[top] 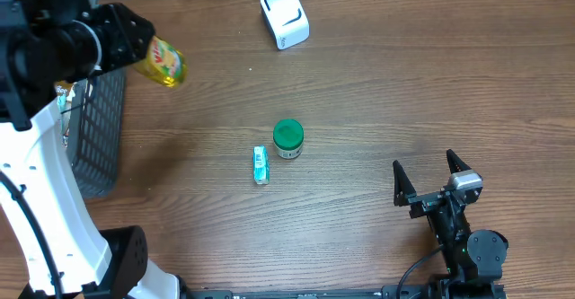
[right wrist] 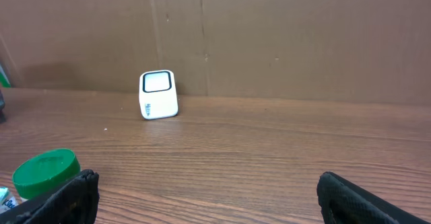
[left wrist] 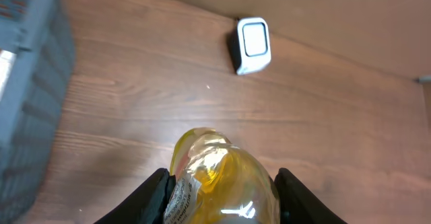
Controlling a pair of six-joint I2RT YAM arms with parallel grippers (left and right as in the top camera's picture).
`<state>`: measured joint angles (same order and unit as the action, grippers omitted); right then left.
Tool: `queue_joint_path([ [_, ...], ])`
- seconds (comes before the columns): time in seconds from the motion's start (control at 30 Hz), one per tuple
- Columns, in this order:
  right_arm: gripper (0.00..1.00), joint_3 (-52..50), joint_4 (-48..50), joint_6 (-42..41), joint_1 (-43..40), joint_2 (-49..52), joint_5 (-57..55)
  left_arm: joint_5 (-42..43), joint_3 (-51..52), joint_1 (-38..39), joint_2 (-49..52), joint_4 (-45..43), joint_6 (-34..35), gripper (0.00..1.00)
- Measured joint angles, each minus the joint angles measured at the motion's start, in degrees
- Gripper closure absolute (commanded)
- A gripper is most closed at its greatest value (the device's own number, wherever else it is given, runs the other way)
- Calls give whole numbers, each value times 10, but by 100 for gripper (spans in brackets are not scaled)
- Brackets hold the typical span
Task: Scan the item barcode
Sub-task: 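Lift the yellow bottle out of the basket toward the table center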
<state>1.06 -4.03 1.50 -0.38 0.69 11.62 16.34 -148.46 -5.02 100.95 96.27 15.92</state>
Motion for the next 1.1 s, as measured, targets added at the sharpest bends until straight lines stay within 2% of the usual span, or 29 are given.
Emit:
queue_joint_path([
  [0.33,0,0,0,0,0,0,0,-16,43,56,0,6,0,59],
  [0.4,0,0,0,0,0,0,0,-24,69,65,0,6,0,60],
  [0.47,0,0,0,0,0,0,0,-31,98,74,0,5,0,67],
  [0.57,0,0,0,0,0,0,0,-39,143,84,0,-5,-2,67],
  [0.87,0,0,0,0,0,0,0,-50,300,114,0,-102,-2,66],
  [1.1,0,0,0,0,0,0,0,-88,441,152,0,-241,14,67],
])
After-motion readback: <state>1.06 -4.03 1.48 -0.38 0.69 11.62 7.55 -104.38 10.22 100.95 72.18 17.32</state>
